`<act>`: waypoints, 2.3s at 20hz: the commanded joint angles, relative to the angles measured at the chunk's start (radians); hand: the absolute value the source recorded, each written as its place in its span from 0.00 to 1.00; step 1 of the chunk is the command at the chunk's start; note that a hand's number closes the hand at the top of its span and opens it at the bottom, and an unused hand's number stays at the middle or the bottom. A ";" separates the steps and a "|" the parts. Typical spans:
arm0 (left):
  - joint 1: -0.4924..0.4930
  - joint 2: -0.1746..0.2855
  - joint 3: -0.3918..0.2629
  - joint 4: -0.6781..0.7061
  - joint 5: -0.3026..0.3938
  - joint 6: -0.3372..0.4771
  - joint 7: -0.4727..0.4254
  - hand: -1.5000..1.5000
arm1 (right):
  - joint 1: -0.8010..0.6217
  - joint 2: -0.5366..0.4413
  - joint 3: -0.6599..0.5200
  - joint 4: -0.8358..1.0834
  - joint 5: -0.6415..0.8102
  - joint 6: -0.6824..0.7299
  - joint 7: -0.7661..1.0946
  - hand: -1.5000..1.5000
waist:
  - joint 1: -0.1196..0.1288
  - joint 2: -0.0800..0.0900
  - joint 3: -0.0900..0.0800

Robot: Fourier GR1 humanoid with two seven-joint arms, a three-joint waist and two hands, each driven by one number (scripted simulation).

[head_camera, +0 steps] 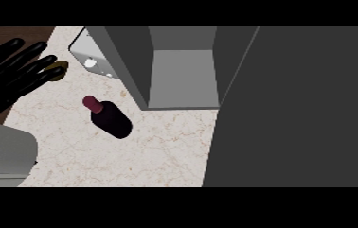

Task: Pick up the wine, place it into the cabinet and close the cabinet

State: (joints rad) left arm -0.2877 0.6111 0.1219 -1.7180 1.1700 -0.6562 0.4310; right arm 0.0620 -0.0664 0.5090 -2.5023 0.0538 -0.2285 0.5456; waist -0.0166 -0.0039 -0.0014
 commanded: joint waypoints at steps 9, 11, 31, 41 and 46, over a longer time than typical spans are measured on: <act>-0.003 -0.124 -0.025 0.107 -0.228 -0.092 -0.072 0.00 | -0.036 -0.077 0.083 -0.189 0.182 -0.078 0.140 0.00 | -0.003 -0.003 0.000; 0.013 -0.181 -0.046 0.130 -0.297 -0.100 -0.105 0.00 | -0.106 -0.056 0.093 -0.149 0.215 -0.114 0.169 0.00 | -0.002 -0.002 -0.002; 0.012 -0.287 0.072 0.529 -0.851 -0.329 -0.546 0.00 | -0.160 -0.152 0.105 -0.125 0.192 -0.209 0.169 0.00 | -0.008 0.003 -0.002; -0.083 -0.267 0.052 0.787 -1.069 -0.316 -0.779 0.00 | -0.216 -0.188 0.116 -0.121 0.176 -0.240 0.198 0.00 | -0.014 0.006 -0.002; -0.089 -0.239 0.037 0.869 -1.137 -0.284 -0.892 0.00 | -0.199 -0.221 0.128 -0.184 0.171 -0.262 0.210 0.00 | -0.023 0.004 -0.003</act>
State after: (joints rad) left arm -0.3720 0.3497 0.1621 -0.9281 0.0838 -0.8779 -0.3123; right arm -0.1549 -0.2596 0.6211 -2.5041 0.1175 -0.4881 0.6726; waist -0.0399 0.0007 -0.0038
